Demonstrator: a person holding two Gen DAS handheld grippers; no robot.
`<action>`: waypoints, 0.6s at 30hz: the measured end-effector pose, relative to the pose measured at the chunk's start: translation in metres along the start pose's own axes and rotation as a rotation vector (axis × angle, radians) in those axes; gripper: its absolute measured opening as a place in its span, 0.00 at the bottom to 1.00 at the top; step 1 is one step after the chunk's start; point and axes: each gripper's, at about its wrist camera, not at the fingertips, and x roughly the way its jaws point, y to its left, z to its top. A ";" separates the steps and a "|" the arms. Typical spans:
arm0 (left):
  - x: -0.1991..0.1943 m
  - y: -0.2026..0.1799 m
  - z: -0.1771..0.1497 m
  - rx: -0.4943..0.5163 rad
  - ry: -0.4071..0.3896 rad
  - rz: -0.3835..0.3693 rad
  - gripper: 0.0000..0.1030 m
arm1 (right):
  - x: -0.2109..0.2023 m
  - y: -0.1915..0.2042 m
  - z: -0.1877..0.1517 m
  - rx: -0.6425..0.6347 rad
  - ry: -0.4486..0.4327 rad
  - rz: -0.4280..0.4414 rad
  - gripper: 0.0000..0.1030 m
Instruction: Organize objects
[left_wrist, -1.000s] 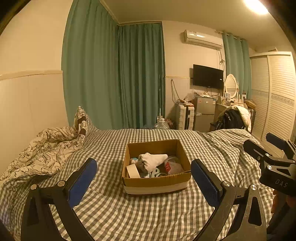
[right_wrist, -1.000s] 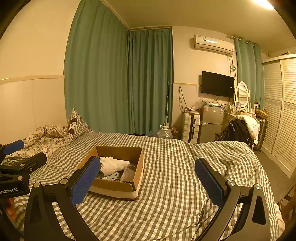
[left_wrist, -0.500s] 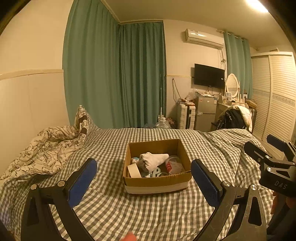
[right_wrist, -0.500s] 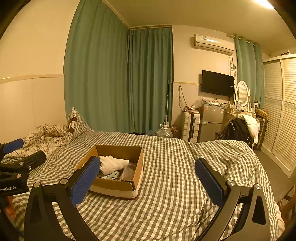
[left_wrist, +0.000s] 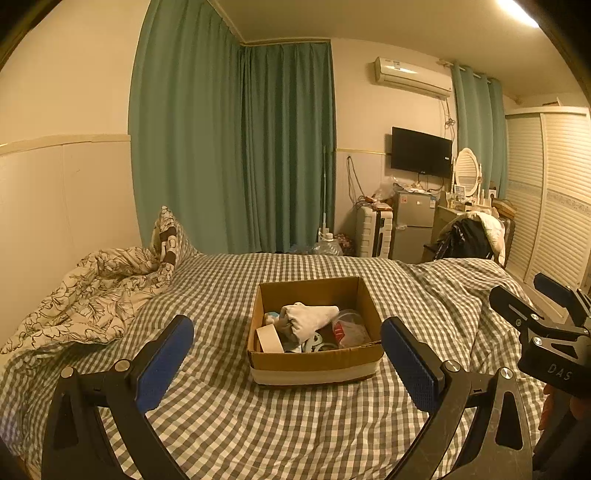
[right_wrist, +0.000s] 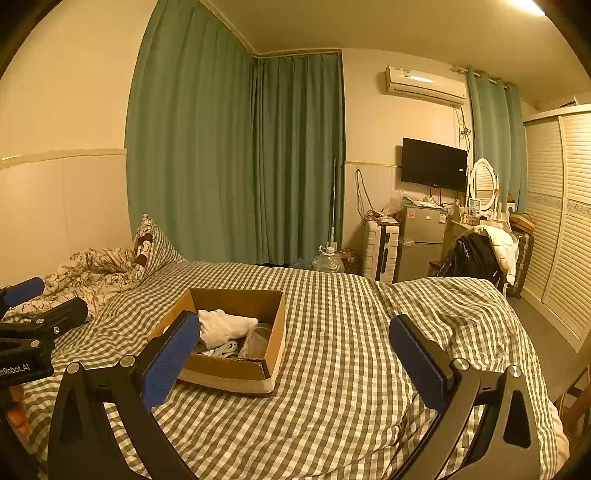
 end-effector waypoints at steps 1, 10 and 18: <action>0.000 0.000 0.000 0.000 0.001 -0.002 1.00 | 0.000 0.000 0.000 0.000 0.001 0.000 1.00; -0.002 -0.001 0.000 0.000 -0.007 -0.015 1.00 | 0.001 -0.001 -0.002 0.000 0.005 0.001 1.00; -0.001 0.000 -0.002 -0.001 0.001 -0.010 1.00 | 0.002 -0.001 -0.003 -0.002 0.010 0.004 1.00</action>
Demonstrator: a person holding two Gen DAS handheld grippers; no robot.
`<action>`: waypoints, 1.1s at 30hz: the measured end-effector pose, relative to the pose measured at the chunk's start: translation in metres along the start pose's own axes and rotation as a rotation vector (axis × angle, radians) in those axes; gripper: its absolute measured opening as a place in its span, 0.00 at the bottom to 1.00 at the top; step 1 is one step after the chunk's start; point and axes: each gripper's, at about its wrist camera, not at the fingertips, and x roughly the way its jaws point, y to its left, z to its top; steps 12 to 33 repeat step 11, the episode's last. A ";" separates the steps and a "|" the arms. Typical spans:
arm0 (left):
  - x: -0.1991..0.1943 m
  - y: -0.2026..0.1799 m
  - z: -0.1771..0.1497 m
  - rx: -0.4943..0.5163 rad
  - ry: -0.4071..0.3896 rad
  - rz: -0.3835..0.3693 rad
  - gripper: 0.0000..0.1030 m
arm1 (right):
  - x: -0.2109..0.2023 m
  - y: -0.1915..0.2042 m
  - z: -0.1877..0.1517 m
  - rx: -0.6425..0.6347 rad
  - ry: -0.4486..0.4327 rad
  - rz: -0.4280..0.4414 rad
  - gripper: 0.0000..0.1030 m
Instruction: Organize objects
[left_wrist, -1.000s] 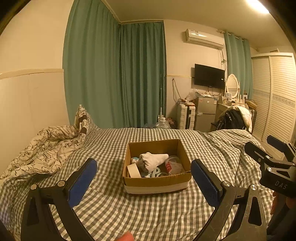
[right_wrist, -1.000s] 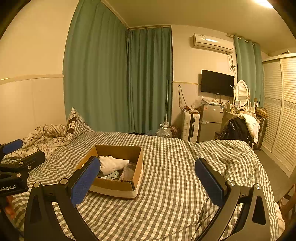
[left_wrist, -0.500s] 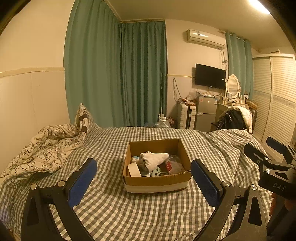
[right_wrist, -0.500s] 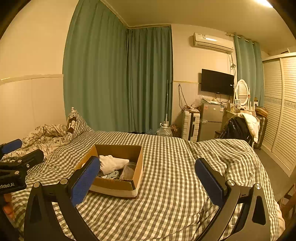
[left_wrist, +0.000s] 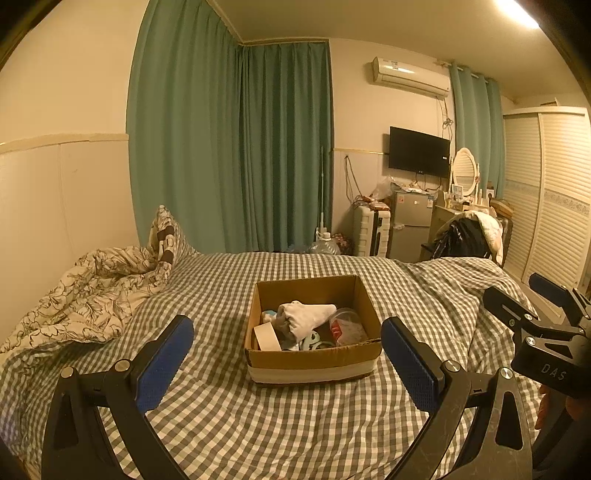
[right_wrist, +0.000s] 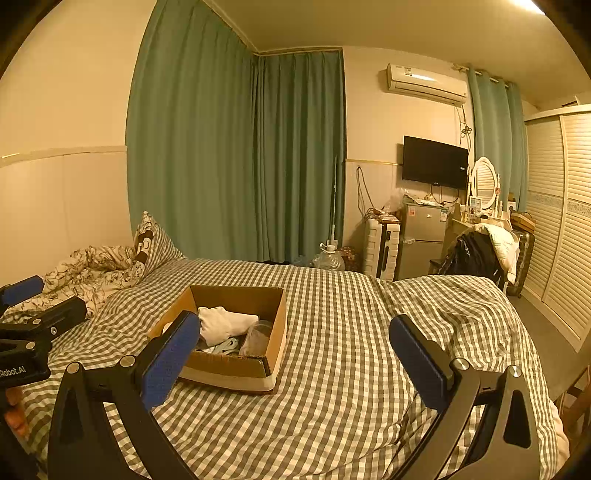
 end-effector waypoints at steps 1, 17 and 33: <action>0.000 0.000 0.000 0.000 0.001 0.000 1.00 | 0.000 0.000 0.000 -0.001 0.001 0.001 1.00; 0.003 0.001 -0.004 0.000 0.017 0.002 1.00 | 0.002 0.000 -0.002 -0.003 0.008 0.004 1.00; 0.003 0.001 -0.004 0.000 0.017 0.002 1.00 | 0.002 0.000 -0.002 -0.003 0.008 0.004 1.00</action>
